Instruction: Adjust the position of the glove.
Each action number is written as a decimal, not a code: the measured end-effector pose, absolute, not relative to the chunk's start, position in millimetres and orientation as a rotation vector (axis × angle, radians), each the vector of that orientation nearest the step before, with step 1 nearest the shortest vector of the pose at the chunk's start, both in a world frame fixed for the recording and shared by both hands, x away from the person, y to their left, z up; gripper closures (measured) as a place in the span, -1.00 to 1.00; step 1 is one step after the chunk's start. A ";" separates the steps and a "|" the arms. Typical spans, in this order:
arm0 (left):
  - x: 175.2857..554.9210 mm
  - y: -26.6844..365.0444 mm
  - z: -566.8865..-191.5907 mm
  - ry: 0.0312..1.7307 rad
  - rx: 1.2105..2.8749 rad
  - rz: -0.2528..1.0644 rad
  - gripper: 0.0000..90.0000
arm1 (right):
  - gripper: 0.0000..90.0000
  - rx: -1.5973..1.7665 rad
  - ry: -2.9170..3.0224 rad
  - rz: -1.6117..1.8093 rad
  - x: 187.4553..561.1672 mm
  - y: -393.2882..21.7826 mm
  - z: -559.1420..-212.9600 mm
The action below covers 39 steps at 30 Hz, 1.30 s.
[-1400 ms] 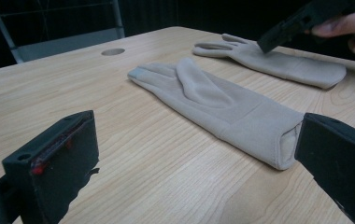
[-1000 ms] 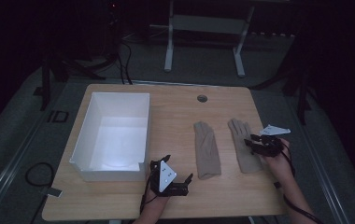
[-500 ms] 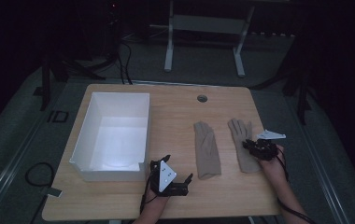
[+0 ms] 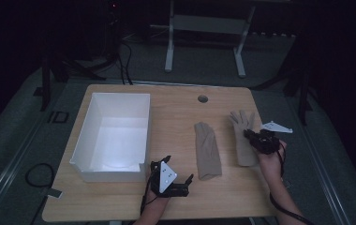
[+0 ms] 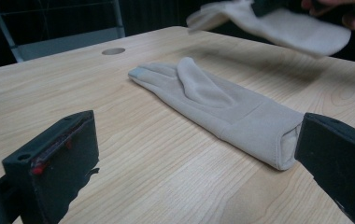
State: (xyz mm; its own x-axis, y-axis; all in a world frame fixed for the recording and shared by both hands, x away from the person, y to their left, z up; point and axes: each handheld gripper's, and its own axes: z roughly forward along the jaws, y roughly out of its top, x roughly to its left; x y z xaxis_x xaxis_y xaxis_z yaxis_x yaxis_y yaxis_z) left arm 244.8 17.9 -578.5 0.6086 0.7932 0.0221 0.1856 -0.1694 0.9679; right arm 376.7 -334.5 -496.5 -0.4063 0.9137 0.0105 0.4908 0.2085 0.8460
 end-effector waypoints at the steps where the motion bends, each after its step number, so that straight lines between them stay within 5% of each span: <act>1: 244.8 17.9 -578.5 0.815 1.689 0.661 -1.00 | 0.85 1.293 1.977 1.123 375.1 -330.6 -491.7; 18: 244.6 18.0 -578.6 0.809 1.690 0.661 -1.00 | 0.85 1.247 1.960 1.221 361.4 -246.3 -457.7; 39: 244.5 17.7 -578.5 0.803 1.691 0.658 -1.00 | 0.83 1.341 2.067 1.071 356.2 -211.9 -525.6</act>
State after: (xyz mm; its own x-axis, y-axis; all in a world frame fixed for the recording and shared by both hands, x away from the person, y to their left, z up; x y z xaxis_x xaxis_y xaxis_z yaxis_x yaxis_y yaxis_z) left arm 244.5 17.7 -578.5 0.6162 0.7872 0.0253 0.1801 -0.1722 0.9685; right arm 356.2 -211.9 -525.6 -0.4251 0.9043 0.0397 0.5538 0.2251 0.8017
